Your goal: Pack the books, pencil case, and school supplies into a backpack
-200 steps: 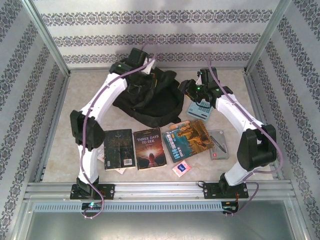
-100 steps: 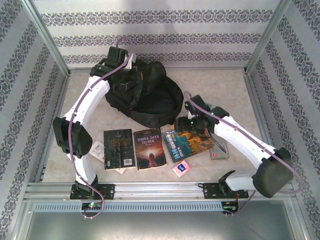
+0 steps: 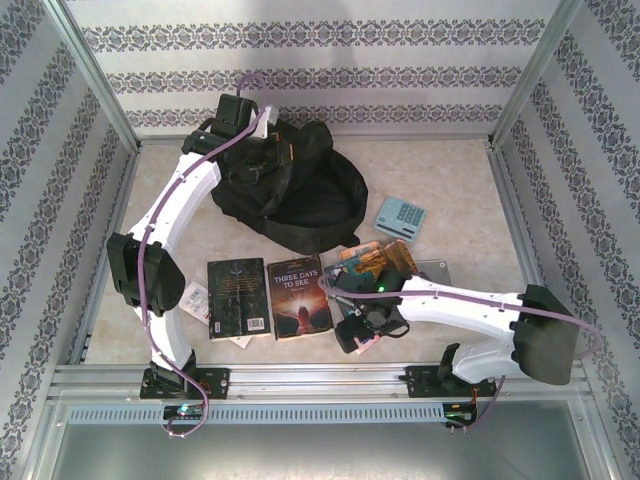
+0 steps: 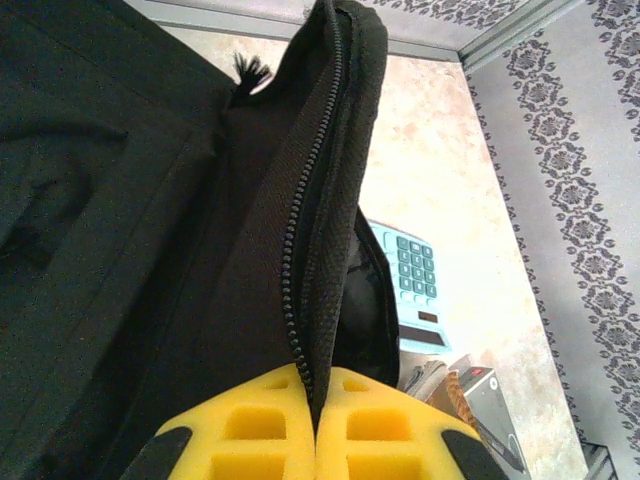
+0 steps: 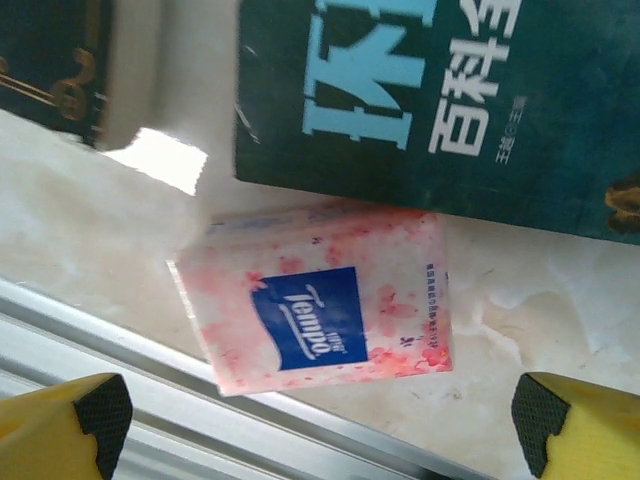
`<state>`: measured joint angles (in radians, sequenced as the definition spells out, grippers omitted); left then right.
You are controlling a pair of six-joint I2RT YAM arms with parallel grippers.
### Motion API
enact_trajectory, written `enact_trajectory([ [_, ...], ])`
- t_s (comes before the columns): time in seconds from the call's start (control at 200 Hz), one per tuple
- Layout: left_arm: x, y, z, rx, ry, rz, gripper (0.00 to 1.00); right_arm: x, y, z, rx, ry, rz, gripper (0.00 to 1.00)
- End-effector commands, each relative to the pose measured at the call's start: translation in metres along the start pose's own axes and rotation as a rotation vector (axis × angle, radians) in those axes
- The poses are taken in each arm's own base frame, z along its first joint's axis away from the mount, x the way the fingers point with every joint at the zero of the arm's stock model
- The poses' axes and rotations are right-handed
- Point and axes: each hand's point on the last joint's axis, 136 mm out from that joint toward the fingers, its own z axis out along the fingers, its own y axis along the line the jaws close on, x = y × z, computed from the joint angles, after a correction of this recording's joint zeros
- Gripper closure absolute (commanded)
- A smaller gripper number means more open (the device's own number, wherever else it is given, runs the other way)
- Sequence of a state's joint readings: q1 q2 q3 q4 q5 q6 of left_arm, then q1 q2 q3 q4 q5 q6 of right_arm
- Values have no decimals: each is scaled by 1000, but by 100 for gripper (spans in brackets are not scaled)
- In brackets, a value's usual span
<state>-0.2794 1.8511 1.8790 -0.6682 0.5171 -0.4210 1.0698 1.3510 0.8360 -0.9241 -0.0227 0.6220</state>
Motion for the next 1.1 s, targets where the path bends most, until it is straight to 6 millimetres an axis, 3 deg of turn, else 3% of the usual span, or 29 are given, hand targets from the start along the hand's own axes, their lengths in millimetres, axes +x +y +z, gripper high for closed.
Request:
enact_trajectory([
  [0.0,-11,-11,-5,61,-41,24,100,-1,-9,10,65,-8,2,2],
  [0.54,-4,-16,-8,94,-32,27,100,-4,1,55,52,52,-13,5],
  [0.894,-3,-15,-3,105,-22,18,100,-6,1,30,-12,-52,28,41],
  [1.094,-3,-15,-3,107,-22,17,100,-5,7,17,-85,-83,54,33],
])
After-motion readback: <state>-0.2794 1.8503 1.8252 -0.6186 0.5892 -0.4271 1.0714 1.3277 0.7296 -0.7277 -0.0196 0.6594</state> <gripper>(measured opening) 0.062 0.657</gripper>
